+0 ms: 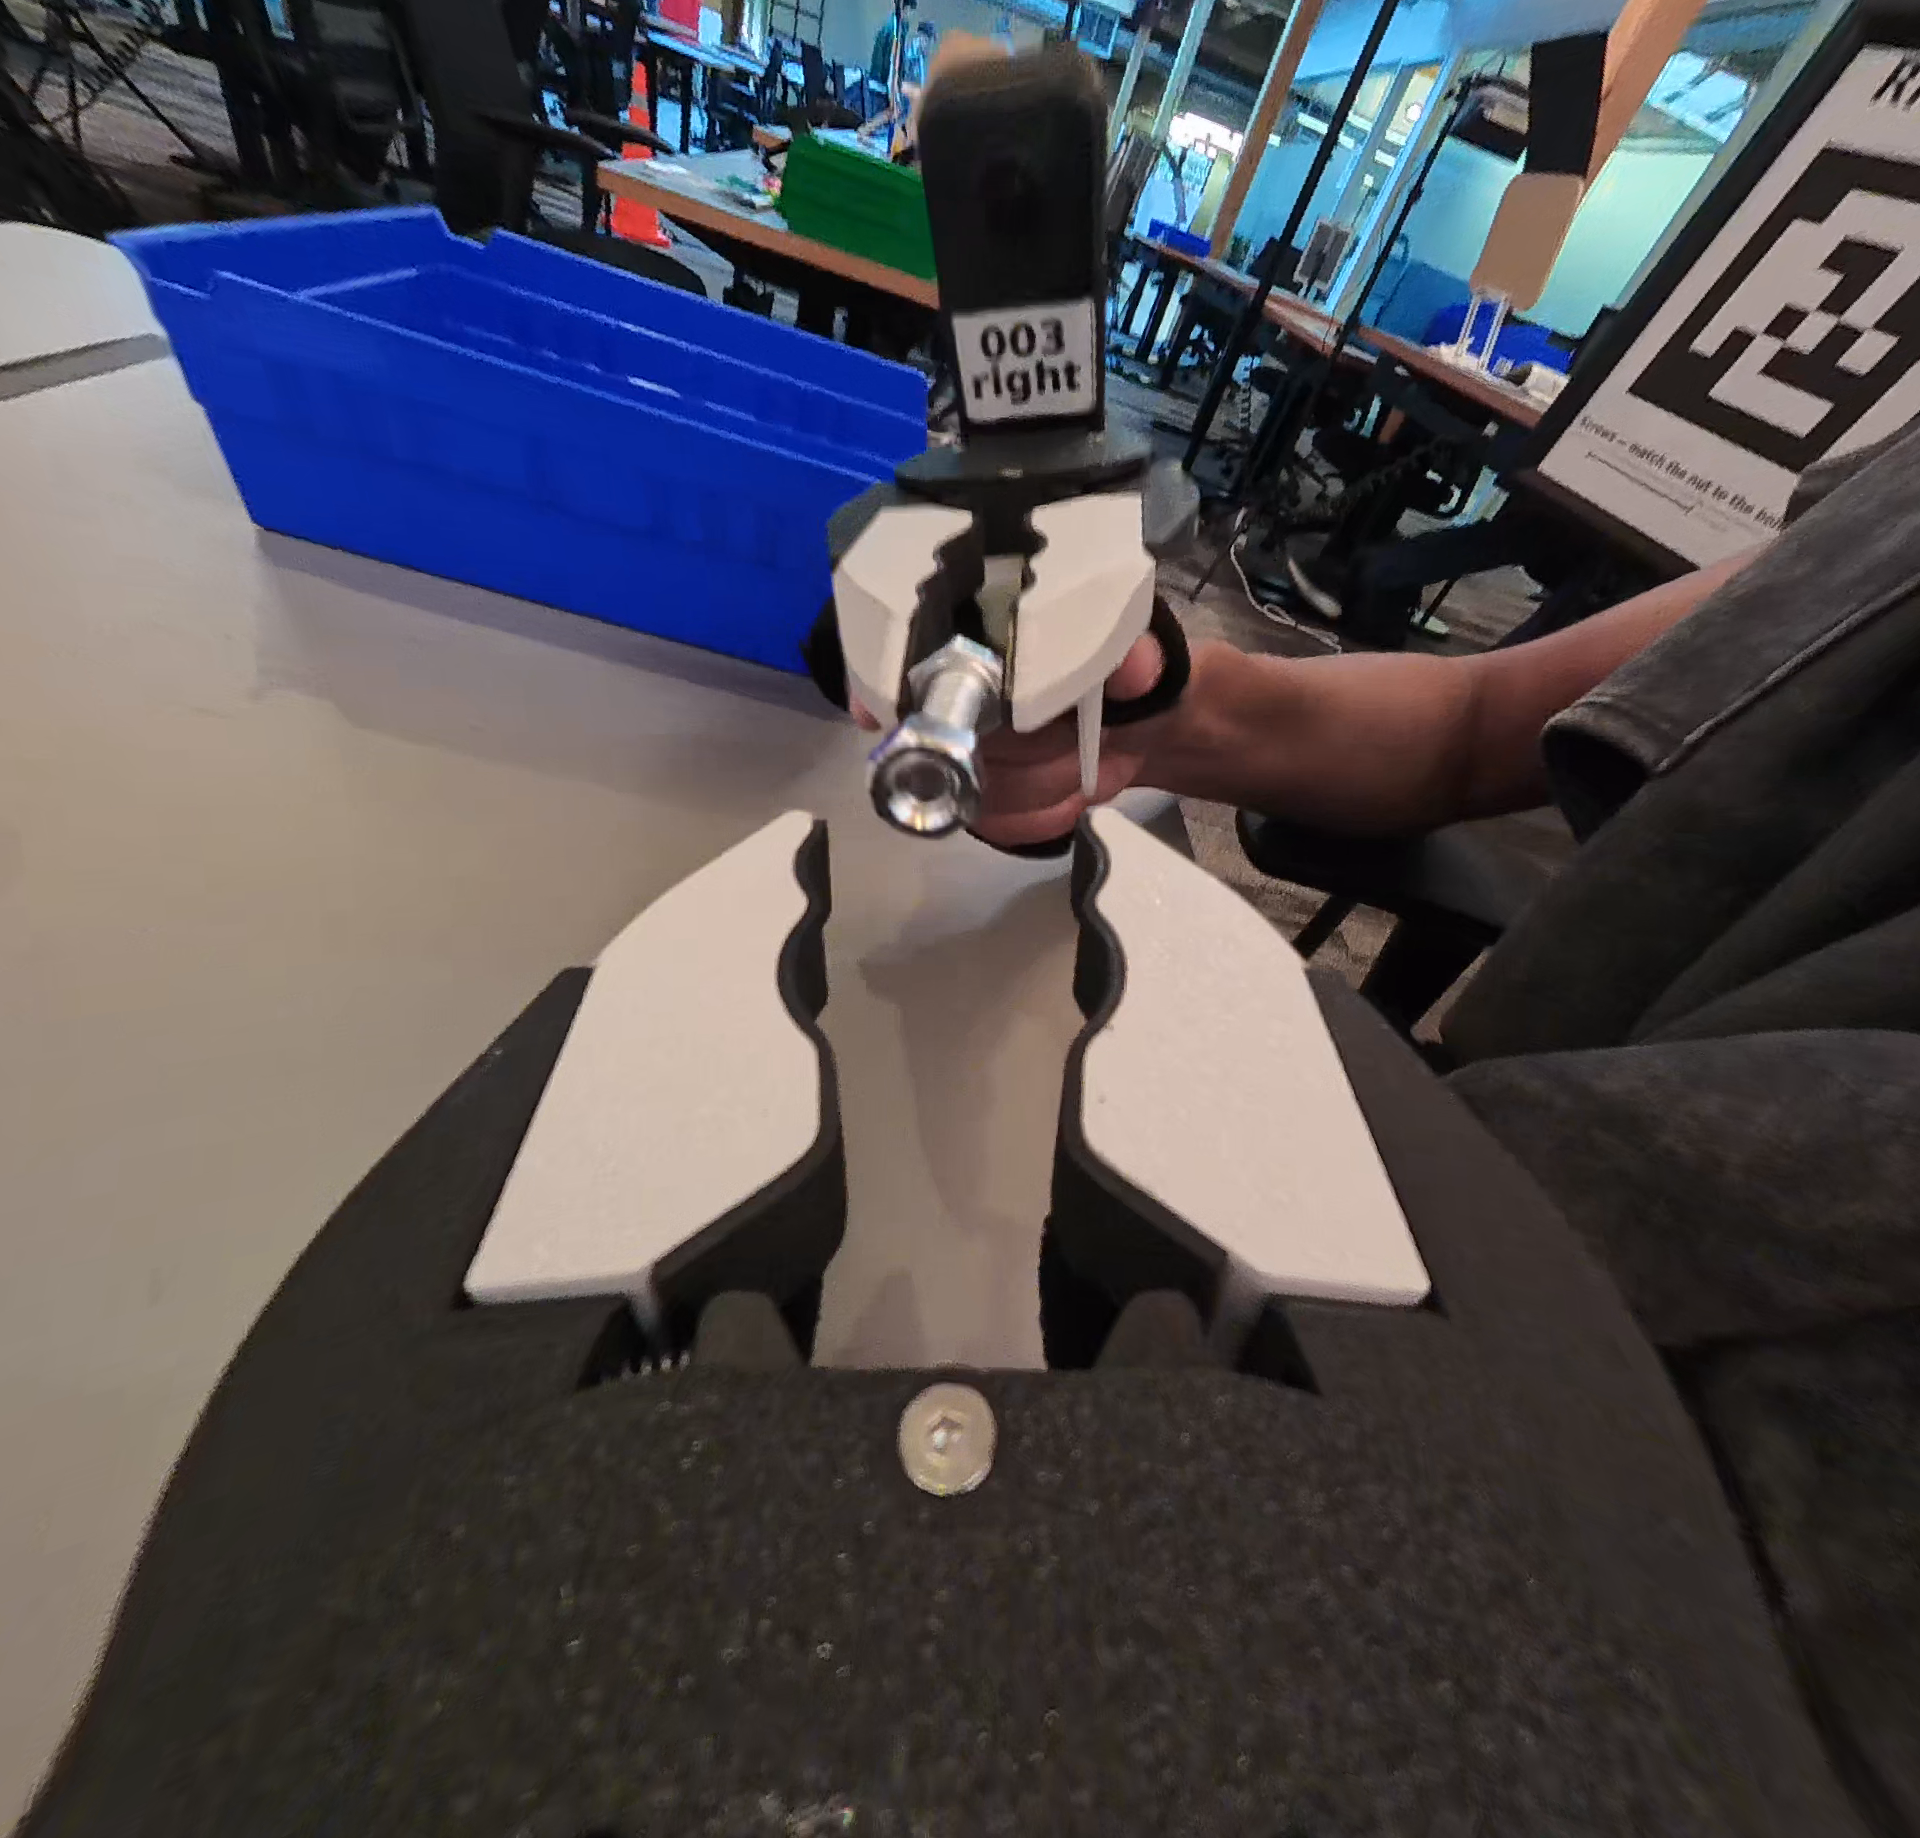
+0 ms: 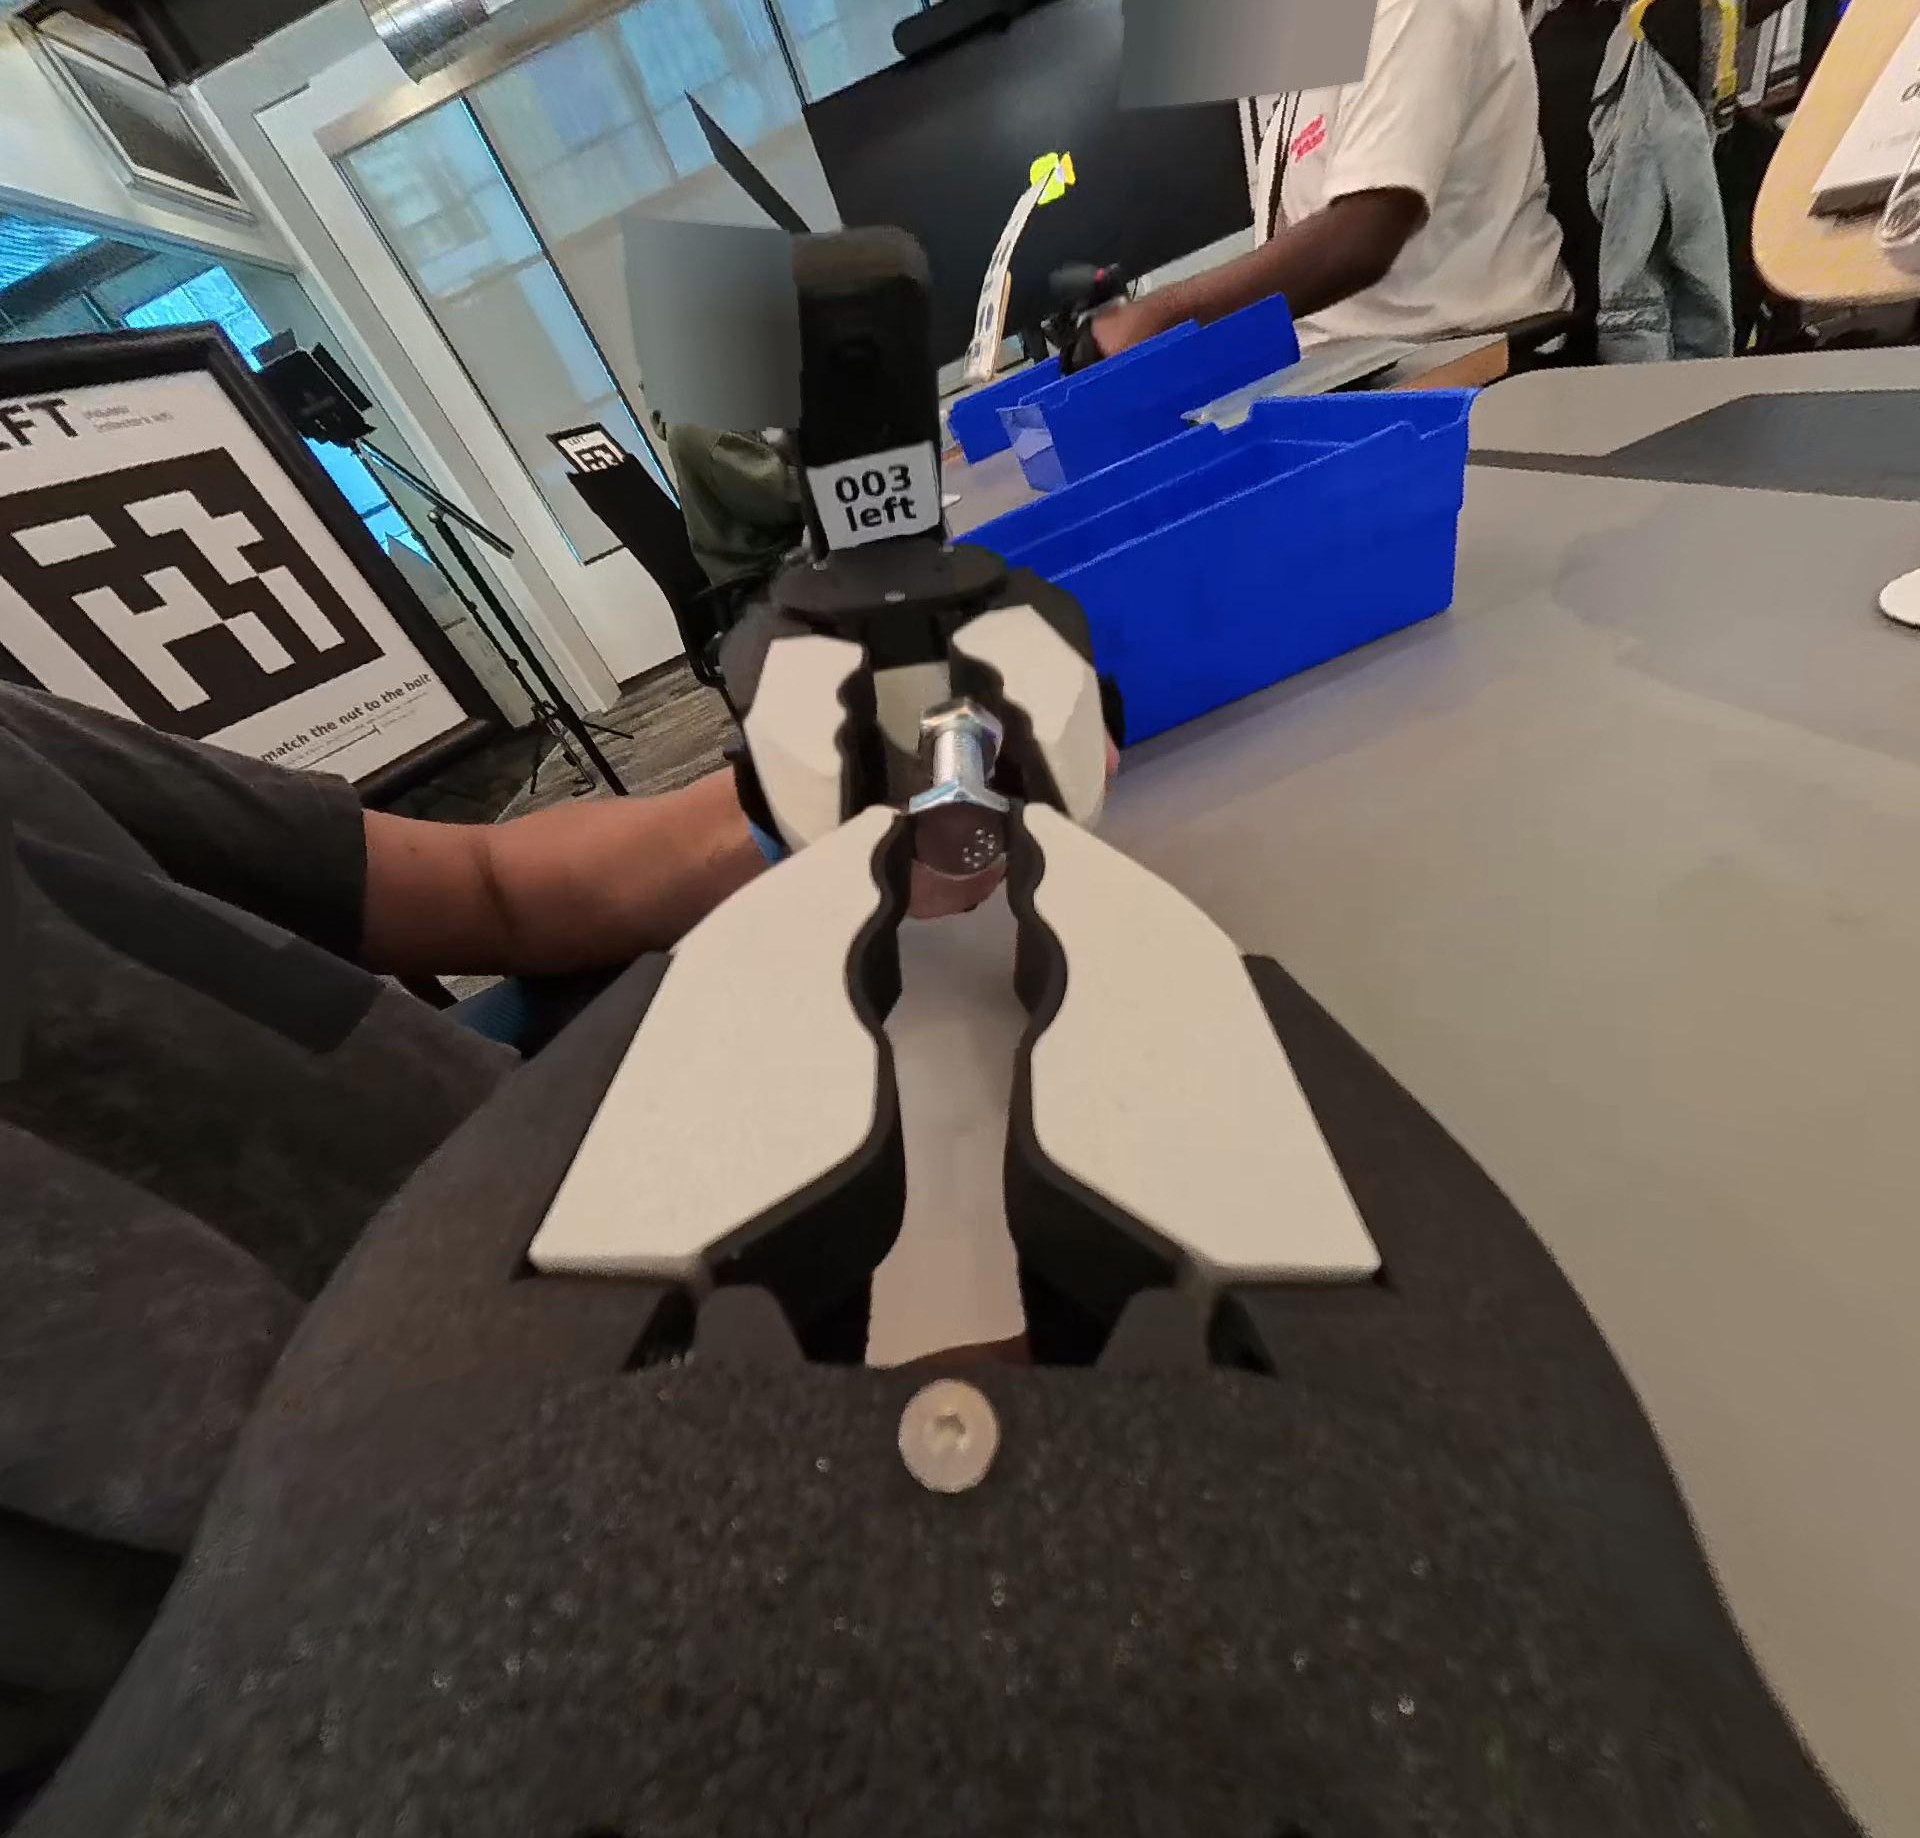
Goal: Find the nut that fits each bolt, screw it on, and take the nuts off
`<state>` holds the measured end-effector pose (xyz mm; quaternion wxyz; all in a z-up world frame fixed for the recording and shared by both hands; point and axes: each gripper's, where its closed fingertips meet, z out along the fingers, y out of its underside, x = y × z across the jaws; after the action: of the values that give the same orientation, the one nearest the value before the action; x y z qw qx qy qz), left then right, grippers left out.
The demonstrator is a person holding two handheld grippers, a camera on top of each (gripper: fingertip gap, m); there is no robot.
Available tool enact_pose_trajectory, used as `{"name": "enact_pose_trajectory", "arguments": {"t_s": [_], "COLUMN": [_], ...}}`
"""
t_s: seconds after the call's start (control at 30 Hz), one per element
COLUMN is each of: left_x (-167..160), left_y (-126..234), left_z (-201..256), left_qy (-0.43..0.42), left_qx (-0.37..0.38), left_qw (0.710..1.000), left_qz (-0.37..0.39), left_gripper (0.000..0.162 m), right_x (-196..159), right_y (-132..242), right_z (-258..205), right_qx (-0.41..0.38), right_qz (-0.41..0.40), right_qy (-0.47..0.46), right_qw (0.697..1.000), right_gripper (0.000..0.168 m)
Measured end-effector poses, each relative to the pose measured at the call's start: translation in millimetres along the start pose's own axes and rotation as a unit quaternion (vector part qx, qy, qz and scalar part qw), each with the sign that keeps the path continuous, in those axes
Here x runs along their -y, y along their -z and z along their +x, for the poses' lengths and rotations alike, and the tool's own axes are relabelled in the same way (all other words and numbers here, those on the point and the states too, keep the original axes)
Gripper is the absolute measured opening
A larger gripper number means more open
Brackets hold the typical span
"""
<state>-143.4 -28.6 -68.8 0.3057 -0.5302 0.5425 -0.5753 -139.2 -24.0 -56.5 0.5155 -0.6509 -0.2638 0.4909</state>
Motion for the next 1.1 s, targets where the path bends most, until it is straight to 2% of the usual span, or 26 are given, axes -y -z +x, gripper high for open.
{"name": "enact_pose_trajectory", "arguments": {"t_s": [0.2,0.3,0.37,0.43,0.53,0.73,0.87,0.93,1.03,1.1], "left_x": [4,6,5,5,4,0,-8,-10,-5,3], "left_y": [5,7,7,7,5,3,2,1,1,5], "left_z": [-2,-3,-3,-1,-2,2,0,-4,-3,-4], "left_qy": [-0.003,-0.008,-0.005,0.027,0.102,0.252,0.355,0.36,0.299,0.245], "left_qx": [0.005,0.01,0.007,-0.011,-0.035,-0.092,-0.119,-0.119,-0.116,-0.097], "left_qw": [1.0,1.0,1.0,1.0,0.994,0.963,0.927,0.925,0.947,0.965], "left_qz": [0.011,0.016,0.015,0.01,0.001,-0.016,-0.021,-0.013,-0.008,0.003], "left_gripper": [0.037,0.021,0.019,0.019,0.019,0.018,0.018,0.018,0.022,0.053], "right_x": [-8,-8,-8,-8,-9,-16,-24,-27,-24,-23], "right_y": [-5,-5,-4,-3,-2,1,2,2,3,4], "right_z": [-1,0,0,-1,0,-1,4,8,6,7], "right_qx": [0.007,0.007,0.009,0.006,-0.027,-0.106,-0.159,-0.164,-0.127,-0.109], "right_qz": [-0.008,-0.007,-0.008,-0.007,-0.02,-0.07,-0.115,-0.127,-0.1,-0.093], "right_qy": [-0.011,-0.011,-0.01,0.005,0.09,0.321,0.463,0.448,0.36,0.308], "right_qw": [1.0,1.0,1.0,1.0,0.995,0.939,0.864,0.87,0.919,0.941], "right_gripper": [0.018,0.018,0.018,0.018,0.018,0.018,0.018,0.018,0.018,0.018]}}
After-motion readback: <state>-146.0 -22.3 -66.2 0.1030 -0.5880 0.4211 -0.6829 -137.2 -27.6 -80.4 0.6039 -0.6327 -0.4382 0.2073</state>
